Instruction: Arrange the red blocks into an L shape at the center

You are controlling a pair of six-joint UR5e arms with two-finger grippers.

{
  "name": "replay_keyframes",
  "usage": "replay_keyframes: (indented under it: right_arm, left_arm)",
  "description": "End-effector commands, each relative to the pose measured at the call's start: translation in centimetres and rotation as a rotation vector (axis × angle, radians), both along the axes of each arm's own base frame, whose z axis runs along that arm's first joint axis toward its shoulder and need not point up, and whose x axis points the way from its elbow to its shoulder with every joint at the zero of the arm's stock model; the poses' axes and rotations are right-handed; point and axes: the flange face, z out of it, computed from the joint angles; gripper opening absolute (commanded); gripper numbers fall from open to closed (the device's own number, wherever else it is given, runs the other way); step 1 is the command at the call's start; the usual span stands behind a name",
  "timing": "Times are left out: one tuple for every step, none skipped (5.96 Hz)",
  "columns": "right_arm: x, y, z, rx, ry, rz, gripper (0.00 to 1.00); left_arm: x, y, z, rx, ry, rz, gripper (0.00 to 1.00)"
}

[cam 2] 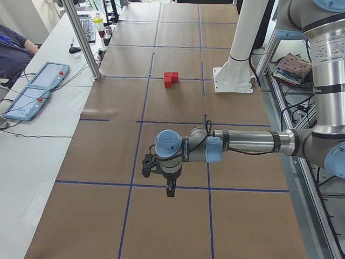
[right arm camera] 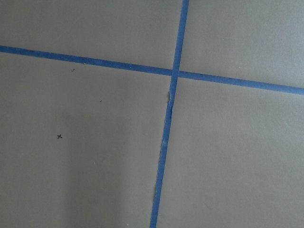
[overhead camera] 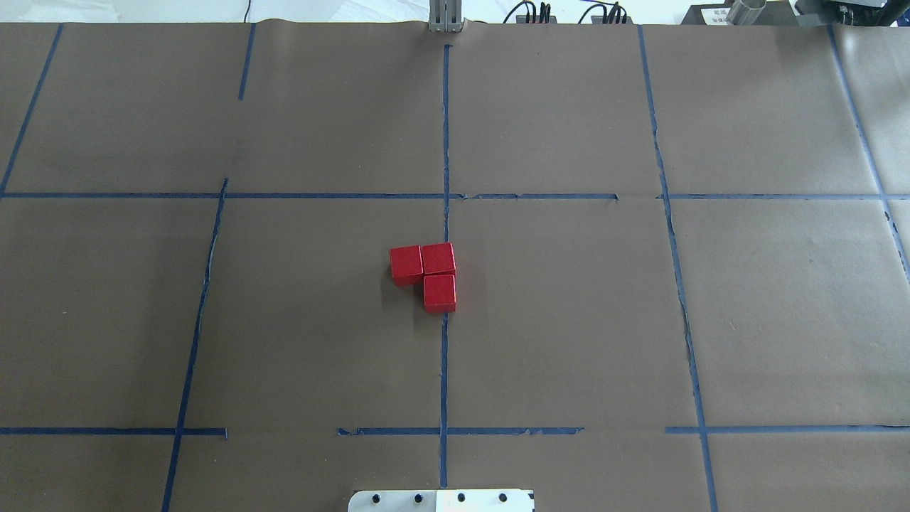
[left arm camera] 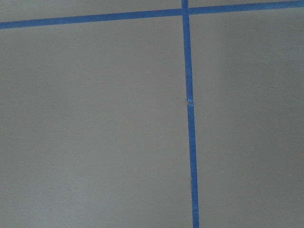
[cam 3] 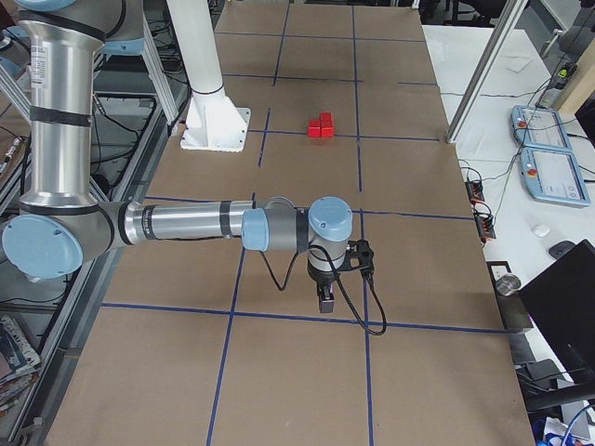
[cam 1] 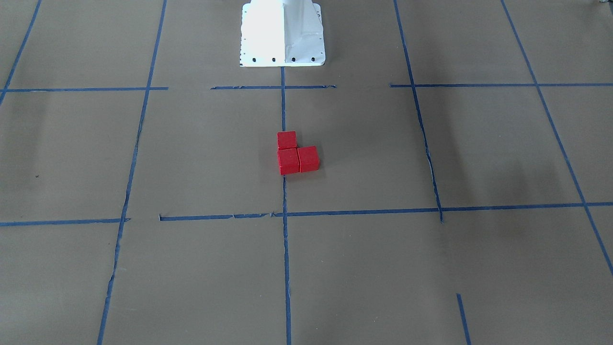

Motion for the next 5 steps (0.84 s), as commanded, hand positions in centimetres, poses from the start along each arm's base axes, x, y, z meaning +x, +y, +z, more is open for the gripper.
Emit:
replay_keyframes:
  right_arm:
    - [0.0, 0.08, 0.17, -0.003, 0.0, 0.0, 1.0]
    - [0.01, 0.22, 0.3, -0.006, 0.0, 0.0, 1.0]
    - [0.01, 0.24, 0.46, -0.008, 0.0, -0.001, 1.0]
    - [0.02, 0.23, 0.53, -0.008, 0.002, -0.001, 1.0]
    - [0.02, 0.24, 0.6, -0.01, 0.002, -0.001, 1.0]
  left_arm:
    - [-0.06, -0.27, -1.04, 0.031, -0.005, -0.007, 1.0]
    - [-0.06, -0.14, -0.93, 0.032, -0.005, -0.005, 1.0]
    - [0.02, -0.13, -0.86, 0.03, -0.002, -0.002, 1.0]
    - [-0.01, -0.13, -0.96, 0.03, 0.001, -0.005, 1.0]
    - [0.0, -0.06, -0.98, 0.03, 0.003, -0.005, 1.0]
